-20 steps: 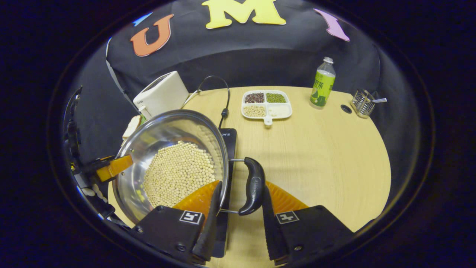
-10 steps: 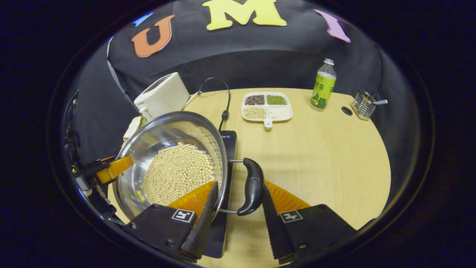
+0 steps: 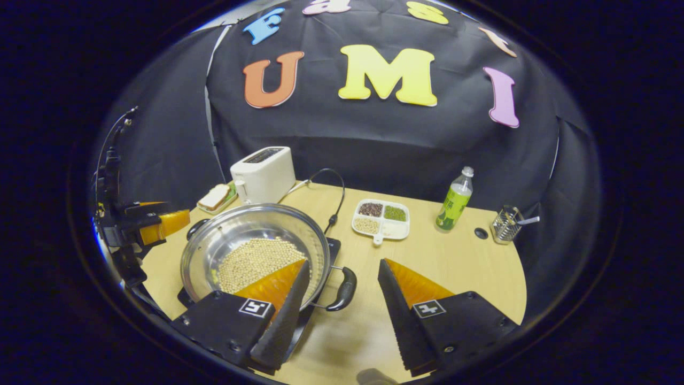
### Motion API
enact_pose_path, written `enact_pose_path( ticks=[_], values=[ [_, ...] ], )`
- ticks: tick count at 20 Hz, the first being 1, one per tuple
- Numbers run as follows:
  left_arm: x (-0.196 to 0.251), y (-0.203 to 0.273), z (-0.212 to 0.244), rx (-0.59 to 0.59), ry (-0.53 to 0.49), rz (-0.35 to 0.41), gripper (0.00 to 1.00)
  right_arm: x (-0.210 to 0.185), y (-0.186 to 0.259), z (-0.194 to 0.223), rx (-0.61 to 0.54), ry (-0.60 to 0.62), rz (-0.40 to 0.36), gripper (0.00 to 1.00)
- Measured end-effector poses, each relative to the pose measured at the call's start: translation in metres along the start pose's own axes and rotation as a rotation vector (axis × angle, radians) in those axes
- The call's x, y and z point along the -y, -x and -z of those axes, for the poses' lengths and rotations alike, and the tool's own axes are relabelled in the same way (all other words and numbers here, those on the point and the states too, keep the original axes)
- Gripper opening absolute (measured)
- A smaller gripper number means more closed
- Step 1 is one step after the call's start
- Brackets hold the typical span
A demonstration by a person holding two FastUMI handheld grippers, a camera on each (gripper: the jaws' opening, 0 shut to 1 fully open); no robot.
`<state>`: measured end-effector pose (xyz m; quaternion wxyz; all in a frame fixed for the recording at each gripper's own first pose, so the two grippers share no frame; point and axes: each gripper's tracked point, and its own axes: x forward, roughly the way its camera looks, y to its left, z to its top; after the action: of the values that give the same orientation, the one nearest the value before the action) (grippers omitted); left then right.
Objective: First push the handle of the pot to place it horizontally, then grasp the pot with both hands and set it on the induction cooktop.
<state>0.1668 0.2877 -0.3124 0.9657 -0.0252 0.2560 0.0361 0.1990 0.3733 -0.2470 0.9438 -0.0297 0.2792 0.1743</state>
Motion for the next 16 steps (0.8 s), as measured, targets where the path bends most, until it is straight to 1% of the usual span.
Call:
enact_pose_path(
  ticks=[2,6,8,9,12,16],
  values=[
    [0.020,0.025,-0.019,0.047,0.003,0.017,0.97,0.003,0.023,-0.010,0.037,-0.009,-0.016,0.82],
    [0.061,0.071,-0.051,0.128,-0.019,0.046,0.97,0.023,0.075,-0.040,0.153,0.019,-0.010,0.82],
    [0.083,0.095,-0.069,0.179,-0.026,0.054,0.97,0.035,0.103,-0.051,0.202,0.021,-0.013,0.91],
    [0.094,0.107,-0.077,0.204,-0.023,0.060,0.97,0.043,0.114,-0.053,0.224,0.019,-0.005,1.00],
    [0.129,0.151,-0.099,0.256,-0.005,0.073,0.97,0.071,0.157,-0.062,0.283,-0.007,0.010,1.00],
    [0.168,0.204,-0.125,0.336,-0.015,0.084,0.97,0.115,0.220,-0.068,0.359,-0.026,0.032,0.99]
  ],
)
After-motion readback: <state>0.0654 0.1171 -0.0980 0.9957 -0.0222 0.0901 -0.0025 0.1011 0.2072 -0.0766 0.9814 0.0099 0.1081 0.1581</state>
